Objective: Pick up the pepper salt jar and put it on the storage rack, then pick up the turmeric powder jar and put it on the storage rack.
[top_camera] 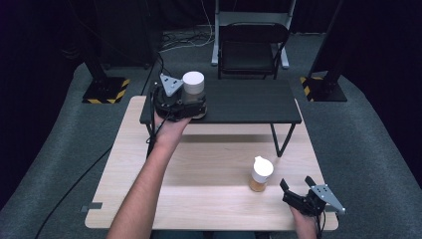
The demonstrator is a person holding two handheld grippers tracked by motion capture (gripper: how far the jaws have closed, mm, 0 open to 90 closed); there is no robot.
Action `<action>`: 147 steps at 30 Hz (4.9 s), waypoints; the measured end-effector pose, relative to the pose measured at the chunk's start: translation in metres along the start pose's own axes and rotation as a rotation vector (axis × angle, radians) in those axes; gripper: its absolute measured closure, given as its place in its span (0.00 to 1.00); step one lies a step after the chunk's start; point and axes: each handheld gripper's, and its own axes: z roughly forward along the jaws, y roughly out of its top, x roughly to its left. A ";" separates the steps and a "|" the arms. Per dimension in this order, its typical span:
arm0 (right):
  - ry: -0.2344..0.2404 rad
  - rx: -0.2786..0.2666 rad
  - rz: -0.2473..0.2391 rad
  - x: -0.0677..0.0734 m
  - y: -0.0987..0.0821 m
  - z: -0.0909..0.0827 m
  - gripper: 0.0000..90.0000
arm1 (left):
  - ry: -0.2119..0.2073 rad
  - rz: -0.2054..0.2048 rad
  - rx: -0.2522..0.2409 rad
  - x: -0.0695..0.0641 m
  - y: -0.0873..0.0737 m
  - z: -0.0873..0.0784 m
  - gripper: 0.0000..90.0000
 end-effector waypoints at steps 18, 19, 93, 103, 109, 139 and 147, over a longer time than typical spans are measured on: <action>0.003 -0.001 0.009 -0.001 -0.001 -0.002 0.00 | -0.071 0.085 -0.036 0.001 -0.038 -0.047 0.00; 0.002 -0.002 0.009 -0.001 -0.001 -0.002 0.00 | -0.078 0.090 -0.037 0.001 -0.039 -0.049 0.00; 0.004 0.004 0.005 -0.001 0.000 -0.001 0.00 | -0.211 -0.072 0.040 0.020 -0.210 -0.070 0.00; 0.002 0.008 0.033 -0.004 0.001 -0.001 0.00 | -0.167 -0.044 0.070 0.031 -0.244 -0.074 0.00; 0.001 0.007 0.027 -0.003 0.001 -0.001 0.00 | -0.153 -0.064 0.110 0.040 -0.261 -0.072 0.00; 0.010 -0.006 0.033 -0.004 0.004 -0.004 0.00 | -0.103 -0.122 0.098 0.044 -0.275 -0.074 0.00; 0.021 -0.010 -0.017 0.003 0.016 -0.014 0.00 | -0.098 -0.117 0.100 0.043 -0.274 -0.074 0.00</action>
